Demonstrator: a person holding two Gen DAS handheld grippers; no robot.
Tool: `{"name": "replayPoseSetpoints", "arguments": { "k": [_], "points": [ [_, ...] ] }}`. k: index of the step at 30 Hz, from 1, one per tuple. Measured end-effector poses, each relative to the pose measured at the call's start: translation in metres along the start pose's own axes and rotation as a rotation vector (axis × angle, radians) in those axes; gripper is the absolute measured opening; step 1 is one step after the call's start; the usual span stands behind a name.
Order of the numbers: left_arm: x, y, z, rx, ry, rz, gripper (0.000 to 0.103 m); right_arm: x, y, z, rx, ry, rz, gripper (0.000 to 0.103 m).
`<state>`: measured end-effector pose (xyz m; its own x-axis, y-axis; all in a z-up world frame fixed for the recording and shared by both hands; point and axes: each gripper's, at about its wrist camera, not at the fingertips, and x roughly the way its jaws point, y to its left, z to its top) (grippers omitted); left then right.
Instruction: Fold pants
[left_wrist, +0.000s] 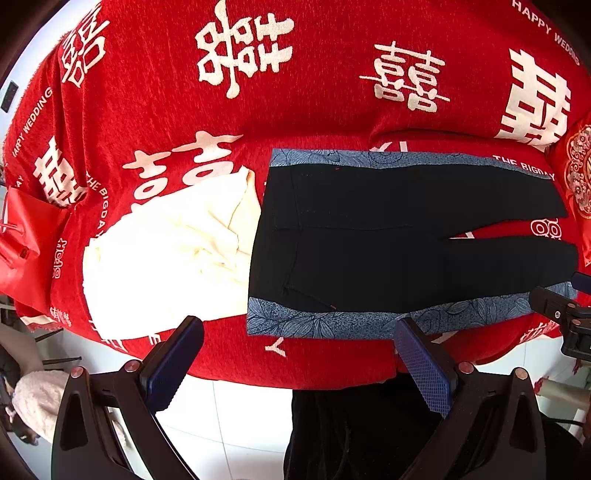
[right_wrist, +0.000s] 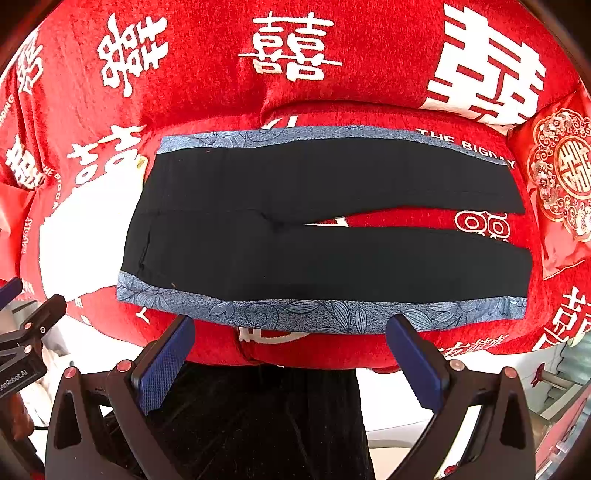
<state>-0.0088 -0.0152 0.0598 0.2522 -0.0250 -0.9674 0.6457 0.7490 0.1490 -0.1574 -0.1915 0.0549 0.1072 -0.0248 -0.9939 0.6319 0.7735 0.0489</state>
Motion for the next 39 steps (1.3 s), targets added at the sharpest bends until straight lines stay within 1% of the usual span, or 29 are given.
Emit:
{"name": "replayPoseSetpoints", "arguments": {
  "k": [9, 16, 29, 33, 35, 39],
  "points": [
    [-0.001, -0.005, 0.0, 0.01, 0.002, 0.007, 0.103, 0.0, -0.003, 0.0, 0.011, 0.003, 0.008, 0.103],
    [-0.002, -0.011, 0.0, 0.015, 0.004, 0.026, 0.103, 0.003, -0.011, -0.001, 0.026, 0.011, 0.032, 0.103],
    [-0.013, -0.043, 0.002, 0.02, -0.001, 0.092, 0.103, 0.005, -0.047, 0.009, 0.053, 0.012, 0.108, 0.103],
    [-0.017, -0.051, -0.001, -0.017, 0.012, 0.107, 0.103, 0.003, -0.056, 0.01, 0.027, 0.018, 0.12, 0.103],
    [-0.017, -0.053, -0.004, -0.061, 0.029, 0.103, 0.103, 0.004, -0.063, 0.009, 0.015, 0.028, 0.125, 0.103],
    [-0.013, -0.06, -0.01, -0.116, 0.056, 0.102, 0.103, 0.013, -0.078, 0.004, 0.018, 0.072, 0.166, 0.103]
  ]
}}
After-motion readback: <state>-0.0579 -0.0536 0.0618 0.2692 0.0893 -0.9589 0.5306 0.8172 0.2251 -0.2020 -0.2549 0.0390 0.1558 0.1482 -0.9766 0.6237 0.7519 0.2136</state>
